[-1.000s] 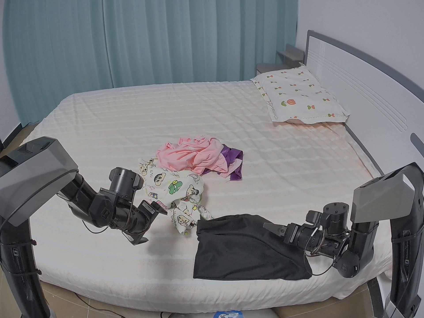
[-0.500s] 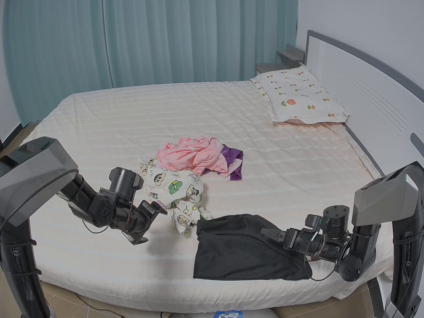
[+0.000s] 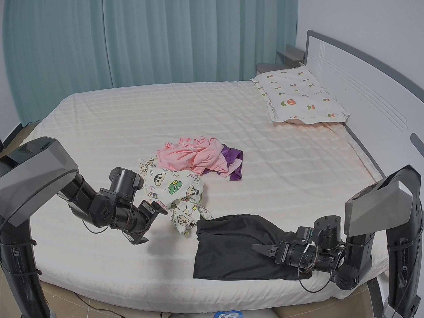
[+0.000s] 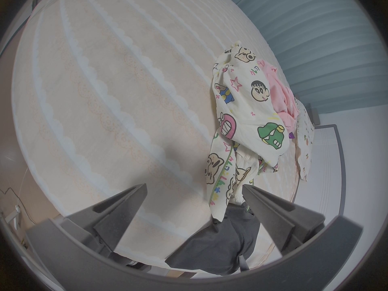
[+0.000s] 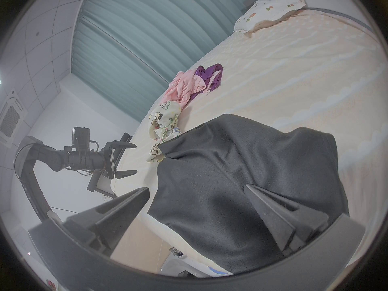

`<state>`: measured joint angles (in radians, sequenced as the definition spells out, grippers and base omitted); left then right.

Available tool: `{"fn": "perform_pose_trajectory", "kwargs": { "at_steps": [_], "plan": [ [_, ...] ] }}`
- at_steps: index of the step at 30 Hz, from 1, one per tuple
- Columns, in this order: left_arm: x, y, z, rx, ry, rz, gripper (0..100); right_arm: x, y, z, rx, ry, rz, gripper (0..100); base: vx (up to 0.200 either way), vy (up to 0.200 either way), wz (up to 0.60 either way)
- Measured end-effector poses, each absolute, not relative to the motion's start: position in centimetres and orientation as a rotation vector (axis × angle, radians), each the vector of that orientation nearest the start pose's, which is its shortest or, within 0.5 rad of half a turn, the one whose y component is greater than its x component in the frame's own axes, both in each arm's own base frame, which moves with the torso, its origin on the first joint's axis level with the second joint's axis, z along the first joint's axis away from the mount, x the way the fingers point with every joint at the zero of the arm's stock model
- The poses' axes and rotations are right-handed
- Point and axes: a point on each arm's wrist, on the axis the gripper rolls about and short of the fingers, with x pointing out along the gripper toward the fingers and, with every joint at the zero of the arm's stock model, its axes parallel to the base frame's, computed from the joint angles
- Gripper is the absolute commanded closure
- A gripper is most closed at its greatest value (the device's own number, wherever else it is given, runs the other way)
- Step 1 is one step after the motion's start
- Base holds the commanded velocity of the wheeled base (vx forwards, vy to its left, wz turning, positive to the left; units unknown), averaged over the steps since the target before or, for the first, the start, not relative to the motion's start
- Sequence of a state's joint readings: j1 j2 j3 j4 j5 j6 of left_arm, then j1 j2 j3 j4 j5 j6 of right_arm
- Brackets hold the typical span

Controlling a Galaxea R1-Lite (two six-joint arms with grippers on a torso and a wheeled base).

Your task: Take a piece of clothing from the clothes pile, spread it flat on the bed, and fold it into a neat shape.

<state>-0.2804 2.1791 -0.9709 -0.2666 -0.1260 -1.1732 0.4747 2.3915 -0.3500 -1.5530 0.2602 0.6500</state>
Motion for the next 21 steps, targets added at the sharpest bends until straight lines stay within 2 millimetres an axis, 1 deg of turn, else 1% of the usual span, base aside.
{"fn": "perform_pose_trajectory", "kwargs": {
  "at_steps": [5, 10, 15, 18, 21],
  "plan": [
    [34.9, -10.4, 2.7, -0.993, 1.043, 0.22, 0, 26.5, 13.7, -2.8, 0.562, 0.685, 0.52, 0, 0.0, 0.0, 0.0],
    [34.9, -10.4, 2.7, -0.993, 1.043, 0.22, 0, 27.6, 11.8, -1.0, 0.592, 0.603, 0.477, 0, 0.0, 0.0, 0.0],
    [34.9, -10.4, 2.7, -0.993, 1.042, 0.22, 0, 28.3, 10.0, 0.0, 0.602, 0.549, 0.433, 0, 0.0, 0.0, 0.0],
    [34.9, -10.4, 2.7, -0.993, 1.043, 0.22, 0, 28.8, 8.9, -0.3, 0.595, 0.542, 0.4, 0, 0.0, 0.0, 0.0],
    [34.9, -10.4, 2.7, -0.994, 1.042, 0.22, 0, 29.1, 8.3, -1.5, 0.572, 0.564, 0.378, 0, 0.0, 0.0, 0.0]
  ]
}}
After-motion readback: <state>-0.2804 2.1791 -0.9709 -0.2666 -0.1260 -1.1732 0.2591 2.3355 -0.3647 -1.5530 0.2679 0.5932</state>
